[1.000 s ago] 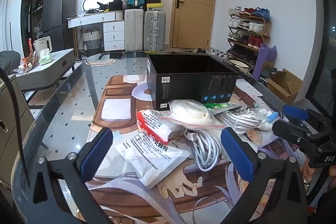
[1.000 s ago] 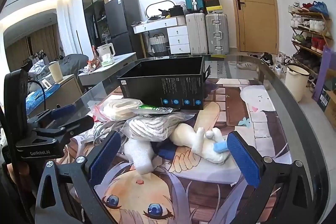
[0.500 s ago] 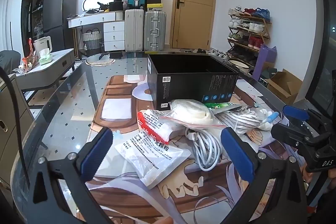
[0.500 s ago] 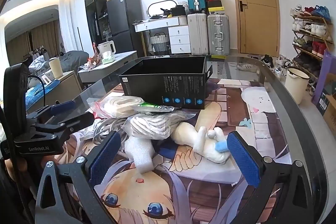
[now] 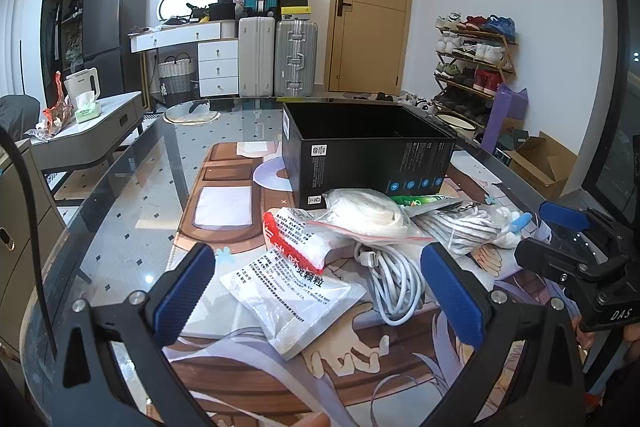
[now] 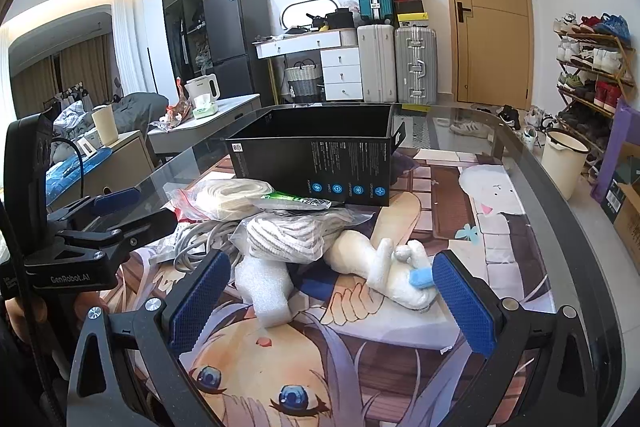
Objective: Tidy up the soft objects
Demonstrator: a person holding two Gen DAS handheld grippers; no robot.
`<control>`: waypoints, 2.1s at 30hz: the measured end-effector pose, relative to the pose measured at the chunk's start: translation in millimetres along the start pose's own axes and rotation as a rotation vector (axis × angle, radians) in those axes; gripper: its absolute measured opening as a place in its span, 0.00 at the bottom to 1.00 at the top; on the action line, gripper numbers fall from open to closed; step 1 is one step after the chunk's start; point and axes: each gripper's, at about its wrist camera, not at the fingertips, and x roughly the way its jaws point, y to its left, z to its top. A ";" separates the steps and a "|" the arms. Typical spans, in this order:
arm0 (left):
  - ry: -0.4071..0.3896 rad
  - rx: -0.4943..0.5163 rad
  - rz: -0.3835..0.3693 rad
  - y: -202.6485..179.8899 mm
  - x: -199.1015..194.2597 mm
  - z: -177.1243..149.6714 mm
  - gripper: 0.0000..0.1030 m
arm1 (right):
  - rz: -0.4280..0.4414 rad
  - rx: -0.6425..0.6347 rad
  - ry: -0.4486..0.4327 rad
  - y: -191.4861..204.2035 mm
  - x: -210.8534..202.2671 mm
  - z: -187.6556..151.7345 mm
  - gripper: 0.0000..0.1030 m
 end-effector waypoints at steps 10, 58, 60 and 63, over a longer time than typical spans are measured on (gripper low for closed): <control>0.001 0.000 0.002 4.9 -0.6 -3.1 1.00 | 0.000 -0.003 0.005 -1.3 2.2 -1.5 1.00; 0.017 0.004 0.023 10.1 1.6 3.3 1.00 | -0.031 0.008 0.025 -8.1 0.3 1.0 1.00; 0.016 0.003 0.022 11.2 0.7 4.3 1.00 | -0.042 0.004 0.031 -9.0 -0.6 2.3 1.00; 0.005 0.002 0.024 12.4 -0.3 5.2 1.00 | -0.043 0.002 0.040 -11.2 -0.4 3.8 1.00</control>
